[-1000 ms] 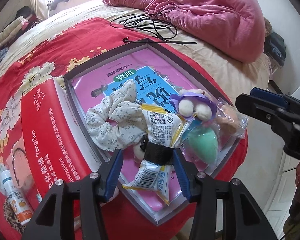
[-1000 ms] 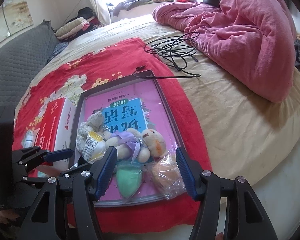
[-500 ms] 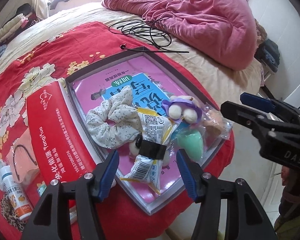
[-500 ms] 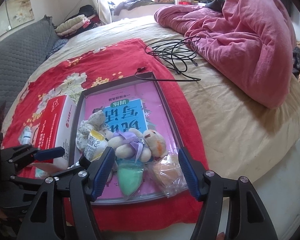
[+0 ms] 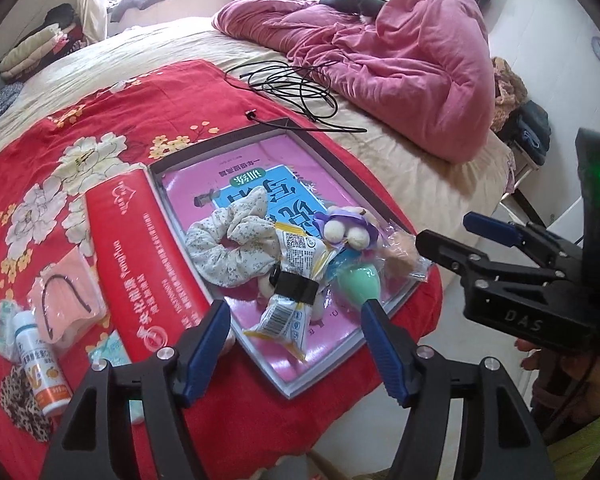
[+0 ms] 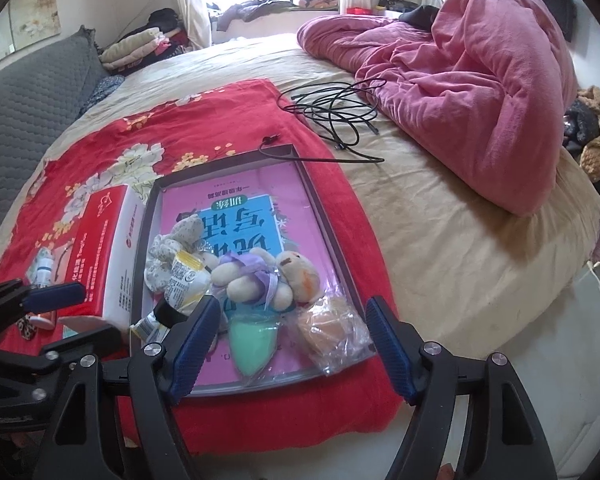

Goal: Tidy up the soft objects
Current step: 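Withdraw both open grippers up and away from the tray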

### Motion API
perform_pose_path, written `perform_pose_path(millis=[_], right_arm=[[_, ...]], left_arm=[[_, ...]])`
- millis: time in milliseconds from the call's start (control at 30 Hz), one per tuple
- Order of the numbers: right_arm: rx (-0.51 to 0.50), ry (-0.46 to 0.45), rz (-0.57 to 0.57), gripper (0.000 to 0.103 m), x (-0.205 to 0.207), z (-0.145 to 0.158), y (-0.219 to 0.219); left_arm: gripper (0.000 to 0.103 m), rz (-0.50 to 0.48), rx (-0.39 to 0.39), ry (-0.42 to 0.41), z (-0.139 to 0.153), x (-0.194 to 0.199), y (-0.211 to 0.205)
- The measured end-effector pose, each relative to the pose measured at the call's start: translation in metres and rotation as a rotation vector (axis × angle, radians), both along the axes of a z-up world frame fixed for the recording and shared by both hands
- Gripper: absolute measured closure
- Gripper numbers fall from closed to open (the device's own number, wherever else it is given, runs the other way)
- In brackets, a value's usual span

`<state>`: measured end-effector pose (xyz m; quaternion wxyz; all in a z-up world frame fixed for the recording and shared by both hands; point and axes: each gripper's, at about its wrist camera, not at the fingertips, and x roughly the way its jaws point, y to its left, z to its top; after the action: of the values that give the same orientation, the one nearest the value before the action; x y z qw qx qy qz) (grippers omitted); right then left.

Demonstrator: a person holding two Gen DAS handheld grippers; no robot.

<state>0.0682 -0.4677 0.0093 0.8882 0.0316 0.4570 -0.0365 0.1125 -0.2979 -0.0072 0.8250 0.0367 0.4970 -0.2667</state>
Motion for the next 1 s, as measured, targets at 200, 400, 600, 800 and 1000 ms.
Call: perform_pose_path(millis=[200, 400, 600, 800, 1000], right_arm=[[-0.023, -0.005, 0.008, 0.027, -0.006, 0.005, 0.012], [-0.053, -0.032, 0.023, 0.026, -0.011, 0.019, 0.028], [-0.074, -0.06, 0.048, 0.026, -0.014, 0.033, 0.048], [-0.099, -0.081, 0.099, 0.026, -0.016, 0.045, 0.076], [-0.113, -0.095, 0.155, 0.026, -0.017, 0.053, 0.108]], left_arm=[[0.032, 0.013, -0.01, -0.014, 0.008, -0.009, 0.013], [0.03, 0.035, -0.028, -0.039, 0.019, -0.018, 0.032], [0.029, 0.08, -0.048, -0.06, 0.032, -0.023, 0.06], [0.029, 0.129, -0.067, -0.074, 0.041, -0.025, 0.089], [0.029, 0.172, -0.077, -0.082, 0.047, -0.029, 0.117]])
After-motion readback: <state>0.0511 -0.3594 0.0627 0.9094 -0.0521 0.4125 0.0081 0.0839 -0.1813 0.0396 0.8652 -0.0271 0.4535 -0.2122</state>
